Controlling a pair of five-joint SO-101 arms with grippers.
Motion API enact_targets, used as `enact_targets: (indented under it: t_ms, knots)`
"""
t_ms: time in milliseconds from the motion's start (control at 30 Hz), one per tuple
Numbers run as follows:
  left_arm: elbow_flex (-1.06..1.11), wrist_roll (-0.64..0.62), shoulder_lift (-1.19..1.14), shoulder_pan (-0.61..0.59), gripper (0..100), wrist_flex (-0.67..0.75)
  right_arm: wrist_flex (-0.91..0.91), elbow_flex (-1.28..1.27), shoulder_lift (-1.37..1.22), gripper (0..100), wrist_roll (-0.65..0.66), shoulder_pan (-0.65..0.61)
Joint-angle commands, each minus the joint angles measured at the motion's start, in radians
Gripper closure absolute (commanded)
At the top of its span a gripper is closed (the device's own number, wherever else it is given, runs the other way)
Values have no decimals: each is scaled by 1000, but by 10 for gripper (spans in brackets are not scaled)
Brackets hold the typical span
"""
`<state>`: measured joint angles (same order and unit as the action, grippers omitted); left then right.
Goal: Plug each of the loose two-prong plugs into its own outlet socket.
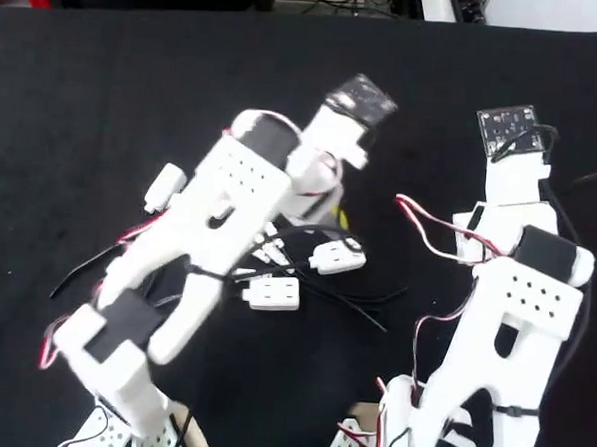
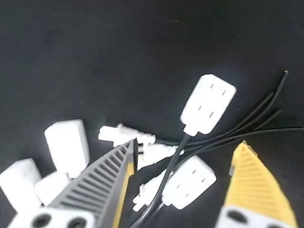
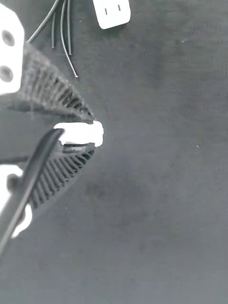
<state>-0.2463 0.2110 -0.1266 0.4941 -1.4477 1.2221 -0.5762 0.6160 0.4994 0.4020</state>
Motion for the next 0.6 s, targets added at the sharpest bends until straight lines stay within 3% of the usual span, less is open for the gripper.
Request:
enact_targets:
  t_ms: [0, 133, 200, 367, 567]
  knots:
    - [82, -8, 121, -19, 678, 71, -25, 53, -7, 986, 6, -34]
    - [219, -5, 118, -10, 678, 295, -25, 56, -18, 986, 6, -32]
    - [260, 23, 130, -16, 678, 327, -25, 54, -21, 986, 8, -34]
    - [242, 43, 298, -96, 679, 155, -18, 36, -21, 986, 40, -95]
    - [360, 41, 569, -351, 683, 6, -17, -36, -15, 986, 41, -261]
